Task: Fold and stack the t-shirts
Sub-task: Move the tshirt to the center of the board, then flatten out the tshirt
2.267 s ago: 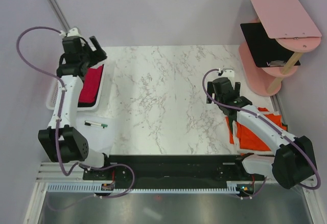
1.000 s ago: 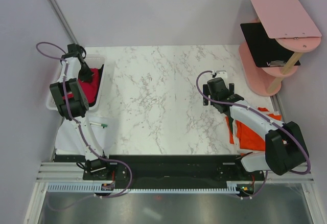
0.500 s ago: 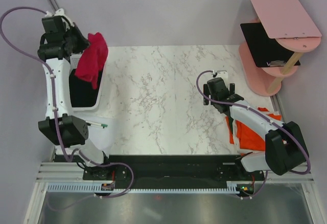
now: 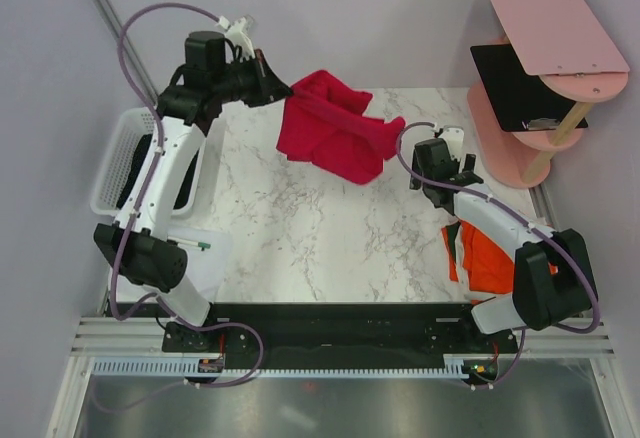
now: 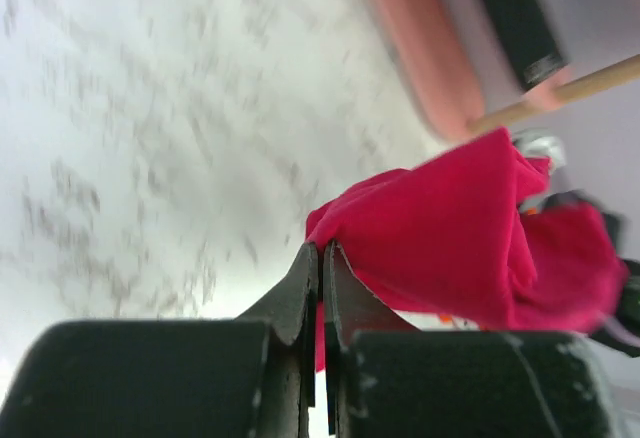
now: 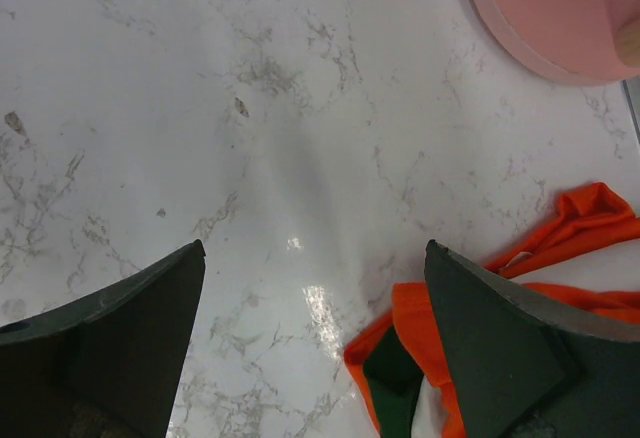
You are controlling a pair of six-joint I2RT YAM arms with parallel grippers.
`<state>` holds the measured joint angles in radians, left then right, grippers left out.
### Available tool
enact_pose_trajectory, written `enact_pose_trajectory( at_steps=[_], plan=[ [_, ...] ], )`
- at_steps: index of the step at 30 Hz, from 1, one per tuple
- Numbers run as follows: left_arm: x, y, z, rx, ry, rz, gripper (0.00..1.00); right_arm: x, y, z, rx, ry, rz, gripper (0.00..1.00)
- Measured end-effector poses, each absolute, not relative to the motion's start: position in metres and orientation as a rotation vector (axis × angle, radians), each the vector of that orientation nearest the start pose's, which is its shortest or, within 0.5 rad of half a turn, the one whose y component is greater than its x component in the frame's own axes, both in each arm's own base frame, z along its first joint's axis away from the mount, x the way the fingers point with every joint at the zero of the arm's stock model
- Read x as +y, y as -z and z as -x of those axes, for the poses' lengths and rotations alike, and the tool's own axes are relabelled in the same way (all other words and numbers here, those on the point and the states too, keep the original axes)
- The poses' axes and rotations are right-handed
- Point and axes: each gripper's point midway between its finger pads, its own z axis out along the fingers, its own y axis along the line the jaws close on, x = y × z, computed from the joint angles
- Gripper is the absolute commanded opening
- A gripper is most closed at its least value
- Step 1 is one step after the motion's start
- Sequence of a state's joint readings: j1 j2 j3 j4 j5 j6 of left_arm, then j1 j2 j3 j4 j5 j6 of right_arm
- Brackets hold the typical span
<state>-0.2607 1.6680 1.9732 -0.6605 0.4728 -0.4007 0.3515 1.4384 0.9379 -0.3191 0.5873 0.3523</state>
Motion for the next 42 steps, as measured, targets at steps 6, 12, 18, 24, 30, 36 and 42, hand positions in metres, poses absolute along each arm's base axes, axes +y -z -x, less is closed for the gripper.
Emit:
enact_pose_trajectory(
  at_steps=[6, 12, 18, 24, 30, 36, 42],
  plan=[
    [-0.195, -0.196, -0.401, 2.444, 0.848, 0.051, 0.55, 0.036, -0.122, -0.362, 2.221, 0.337, -0.279, 0.98],
    [-0.176, -0.031, -0.342, 2.888, 0.722, 0.314, 0.67, 0.063, -0.116, -0.363, 2.276, 0.163, -0.173, 0.98],
    [-0.173, -0.062, -0.355, 2.771, 0.712, 0.289, 0.74, 0.118, -0.113, -0.348, 2.318, -0.12, 0.0, 0.97],
    [-0.168, -0.119, -0.365, 2.599, 0.694, 0.227, 0.76, 0.184, -0.112, -0.313, 2.36, -0.416, 0.21, 0.9],
    [-0.165, -0.137, -0.367, 2.547, 0.679, 0.2, 0.77, 0.212, -0.09, -0.27, 2.468, -0.631, 0.253, 0.82],
    [-0.162, -0.133, -0.365, 2.558, 0.659, 0.204, 0.77, 0.216, -0.061, -0.222, 2.588, -0.778, 0.194, 0.79],
    [-0.161, -0.128, -0.362, 2.571, 0.649, 0.194, 0.77, 0.24, -0.054, -0.2, 2.592, -0.953, 0.164, 0.76]
  ],
)
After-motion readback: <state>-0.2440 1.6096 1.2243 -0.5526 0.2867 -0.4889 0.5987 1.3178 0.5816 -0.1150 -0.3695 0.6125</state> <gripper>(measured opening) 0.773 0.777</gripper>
